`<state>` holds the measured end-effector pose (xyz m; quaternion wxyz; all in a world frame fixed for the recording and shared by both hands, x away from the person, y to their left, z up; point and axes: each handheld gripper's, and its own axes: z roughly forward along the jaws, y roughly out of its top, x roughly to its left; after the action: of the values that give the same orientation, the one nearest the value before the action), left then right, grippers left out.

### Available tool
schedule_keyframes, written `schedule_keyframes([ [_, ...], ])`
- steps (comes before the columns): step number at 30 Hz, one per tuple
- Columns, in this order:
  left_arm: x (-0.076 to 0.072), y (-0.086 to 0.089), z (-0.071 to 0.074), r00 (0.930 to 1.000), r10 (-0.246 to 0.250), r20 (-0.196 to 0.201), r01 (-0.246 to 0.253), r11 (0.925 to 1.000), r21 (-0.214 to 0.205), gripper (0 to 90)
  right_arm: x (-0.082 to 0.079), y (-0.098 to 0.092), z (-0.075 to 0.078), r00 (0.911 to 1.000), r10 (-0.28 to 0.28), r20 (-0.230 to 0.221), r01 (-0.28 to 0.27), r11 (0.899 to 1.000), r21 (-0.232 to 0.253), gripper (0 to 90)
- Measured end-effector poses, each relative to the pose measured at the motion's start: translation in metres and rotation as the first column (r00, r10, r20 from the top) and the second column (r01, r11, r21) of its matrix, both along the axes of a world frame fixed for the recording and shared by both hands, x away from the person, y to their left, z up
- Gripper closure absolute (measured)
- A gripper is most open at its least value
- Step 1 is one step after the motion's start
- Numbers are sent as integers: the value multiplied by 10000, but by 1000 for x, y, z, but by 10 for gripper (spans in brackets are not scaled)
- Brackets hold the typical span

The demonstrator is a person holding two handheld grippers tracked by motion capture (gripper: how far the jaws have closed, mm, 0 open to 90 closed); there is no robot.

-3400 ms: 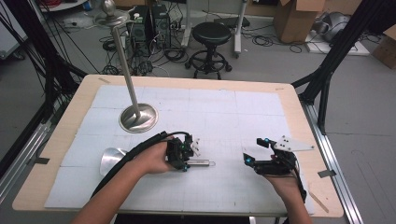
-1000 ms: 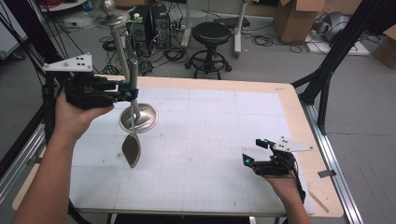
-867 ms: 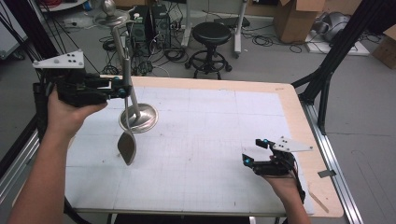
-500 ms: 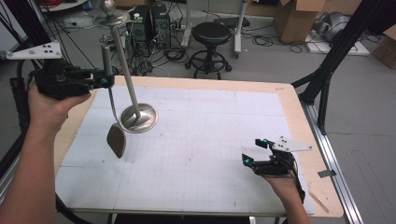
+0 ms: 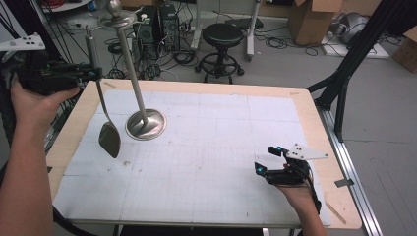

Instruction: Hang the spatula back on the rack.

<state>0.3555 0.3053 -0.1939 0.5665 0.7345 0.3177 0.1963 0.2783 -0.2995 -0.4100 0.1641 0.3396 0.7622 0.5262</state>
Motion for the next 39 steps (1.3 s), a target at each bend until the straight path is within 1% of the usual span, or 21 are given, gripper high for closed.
schedule_keyframes([
  [4,3,2,-2,9998,177,-67,-177,9998,-4,692,0,0,0,10000,-8,-18,7,10000,-1,149],
  [7,7,5,-2,9994,329,-107,-330,9994,-142,692,-1,0,0,10000,7,-20,-7,10000,6,148],
  [8,8,6,-2,9992,363,-137,-365,9992,-133,692,-1,0,1,10000,8,37,-8,10000,-7,148],
  [12,11,6,-4,9984,510,-244,-509,9987,34,692,-1,-1,1,10000,-10,3,10,10000,44,149],
  [16,14,4,-6,9982,508,-319,-508,9987,-8,692,0,-1,0,10000,7,27,-7,10000,9,148],
  [18,16,4,-6,9983,474,-332,-472,9989,75,692,0,-1,0,10000,23,61,-23,10000,10,149],
  [21,18,3,-8,9982,474,-376,-472,9989,50,692,0,-1,0,10000,-8,-7,8,10000,33,149],
  [32,27,-5,-14,9977,398,-541,-382,9988,305,690,0,-1,0,10000,-17,-25,17,10000,29,148],
  [34,28,-5,-16,9982,306,-515,-292,9992,267,690,0,-1,0,10000,-11,-14,11,10000,27,148],
  [35,29,-4,-16,9980,249,-576,-238,9995,202,689,0,-1,0,10000,-1,-18,1,10000,30,148],
  [39,31,-4,-17,9979,92,-636,-81,9998,184,687,-1,-1,0,10000,-3,-44,3,10000,22,148],
])
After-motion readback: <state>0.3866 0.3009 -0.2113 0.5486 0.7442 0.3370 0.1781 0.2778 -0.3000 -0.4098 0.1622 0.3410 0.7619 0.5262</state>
